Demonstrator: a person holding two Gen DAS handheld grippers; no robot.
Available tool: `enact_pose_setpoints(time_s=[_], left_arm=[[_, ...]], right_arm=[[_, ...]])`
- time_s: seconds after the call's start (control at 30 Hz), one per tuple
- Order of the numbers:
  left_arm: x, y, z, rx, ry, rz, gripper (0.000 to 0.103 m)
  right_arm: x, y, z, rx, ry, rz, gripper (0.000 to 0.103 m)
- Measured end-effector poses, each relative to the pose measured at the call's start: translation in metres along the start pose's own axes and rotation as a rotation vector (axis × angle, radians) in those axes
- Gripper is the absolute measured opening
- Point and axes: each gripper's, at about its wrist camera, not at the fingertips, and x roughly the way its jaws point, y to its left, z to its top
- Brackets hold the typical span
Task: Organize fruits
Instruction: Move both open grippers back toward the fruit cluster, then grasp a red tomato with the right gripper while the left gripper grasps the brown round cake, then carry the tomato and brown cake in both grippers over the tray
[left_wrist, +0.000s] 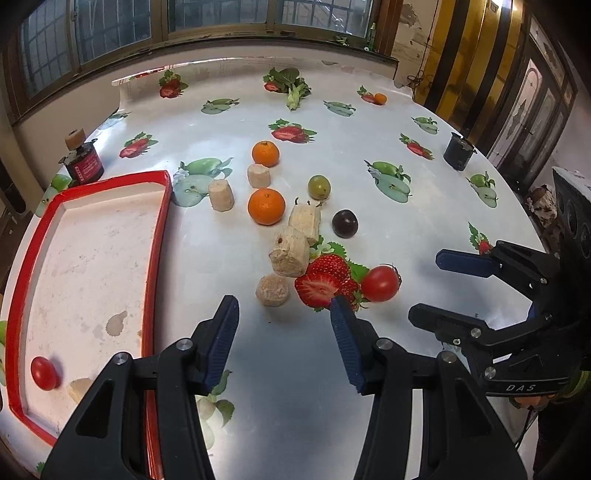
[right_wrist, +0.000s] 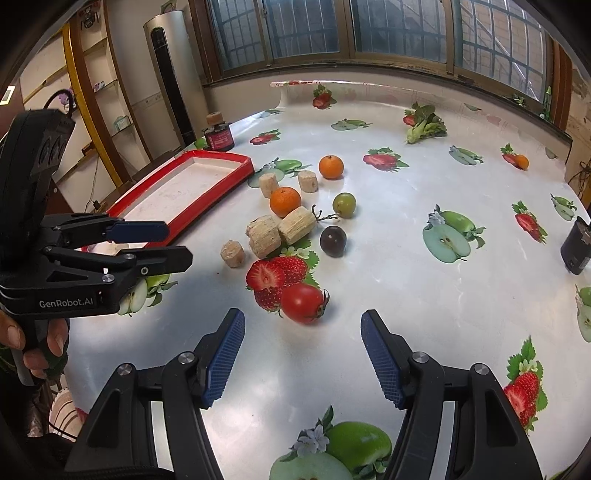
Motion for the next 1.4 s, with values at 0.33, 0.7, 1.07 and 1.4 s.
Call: enact_pose_setpoints(time_s=[0.33, 0.7, 1.07, 1.4], left_arm=[[0.048, 0.000, 0.000, 0.033, 0.056, 0.022, 0.049], [0.053, 0.006, -0.003, 0.038, -0.006, 0.010, 0.023], [0.020, 0.008, -0.013, 0.011, -0.045, 0.018, 0.023], [-0.015, 0.016, -0.014, 0.015, -0.116, 0.035, 0.023]], right_arm=[[0.037, -0.005, 0.004, -0.002, 0.048, -0.008, 0.067], [0.058, 0.001, 0.004, -0.053, 0.052, -0.039, 0.035], [0.030, 0.007, 0.005, -0.034, 0.005, -0.020, 0.035], [0.009, 0.034, 0.010, -0.066, -0.023, -0.005, 0.035]])
